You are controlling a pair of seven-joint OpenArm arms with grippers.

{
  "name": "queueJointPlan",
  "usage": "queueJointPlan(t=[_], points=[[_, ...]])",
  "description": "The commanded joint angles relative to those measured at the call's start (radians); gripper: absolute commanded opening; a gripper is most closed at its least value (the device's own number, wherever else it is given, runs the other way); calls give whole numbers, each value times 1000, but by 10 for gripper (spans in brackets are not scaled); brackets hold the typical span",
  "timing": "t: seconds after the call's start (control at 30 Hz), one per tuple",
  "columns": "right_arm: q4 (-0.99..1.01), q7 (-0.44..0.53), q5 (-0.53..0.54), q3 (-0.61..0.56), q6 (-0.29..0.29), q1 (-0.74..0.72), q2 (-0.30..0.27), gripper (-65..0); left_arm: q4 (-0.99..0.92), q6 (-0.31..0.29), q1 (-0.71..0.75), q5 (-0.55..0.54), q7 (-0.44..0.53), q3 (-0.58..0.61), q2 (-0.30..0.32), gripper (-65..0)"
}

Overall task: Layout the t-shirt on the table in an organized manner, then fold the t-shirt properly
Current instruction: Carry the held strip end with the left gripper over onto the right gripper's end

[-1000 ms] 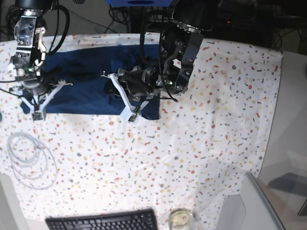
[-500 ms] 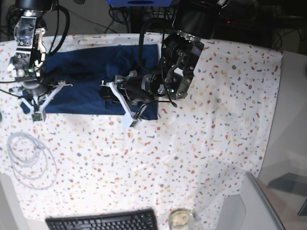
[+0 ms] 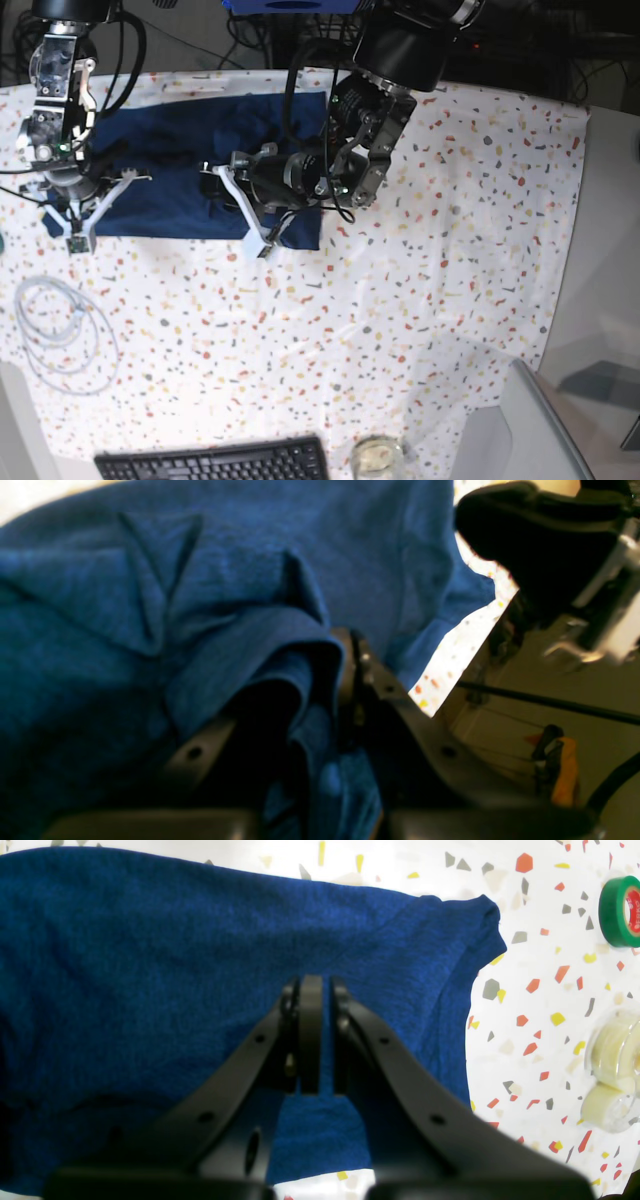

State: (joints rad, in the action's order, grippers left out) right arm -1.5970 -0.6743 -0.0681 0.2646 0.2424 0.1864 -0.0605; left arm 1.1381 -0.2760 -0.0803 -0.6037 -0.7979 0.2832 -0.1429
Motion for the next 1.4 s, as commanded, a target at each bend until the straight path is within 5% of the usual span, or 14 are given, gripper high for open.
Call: queueJointPlan(t=[0.0, 0.4, 0.43, 0.6, 0.67, 0.9, 1.03, 1.23, 1.37], points=[[-21, 17, 1, 3, -8, -12, -6, -623, 15, -10, -17, -22, 11, 3, -14, -650], [-21, 17, 3, 3, -7, -12, -6, -618, 18, -10, -19, -22, 11, 3, -14, -650], [-21, 17, 3, 3, -7, -12, -6, -618, 18, -10, -19, -22, 11, 3, -14, -625], [-21, 17, 3, 3, -7, -12, -6, -617, 20, -10, -23, -15, 11, 43, -14, -291], [-21, 17, 3, 3, -7, -12, -6, -617, 16, -10, -45, -15, 11, 98, -14, -237], [-21, 17, 1, 3, -7, -12, -6, -620, 24, 139, -85, -20, 13, 207, -14, -239], [-21, 17, 0, 6, -10, -12, -9, -620, 26, 140, -111, -20, 13, 264, -14, -239], [-19, 17, 3, 172, -4, -46, -8, -621, 26, 140, -146, -26, 13, 337, -14, -239], [-19, 17, 1, 247, -2, -67, -14, -620, 20, 140, -184, -126, 13, 400, -14, -239]])
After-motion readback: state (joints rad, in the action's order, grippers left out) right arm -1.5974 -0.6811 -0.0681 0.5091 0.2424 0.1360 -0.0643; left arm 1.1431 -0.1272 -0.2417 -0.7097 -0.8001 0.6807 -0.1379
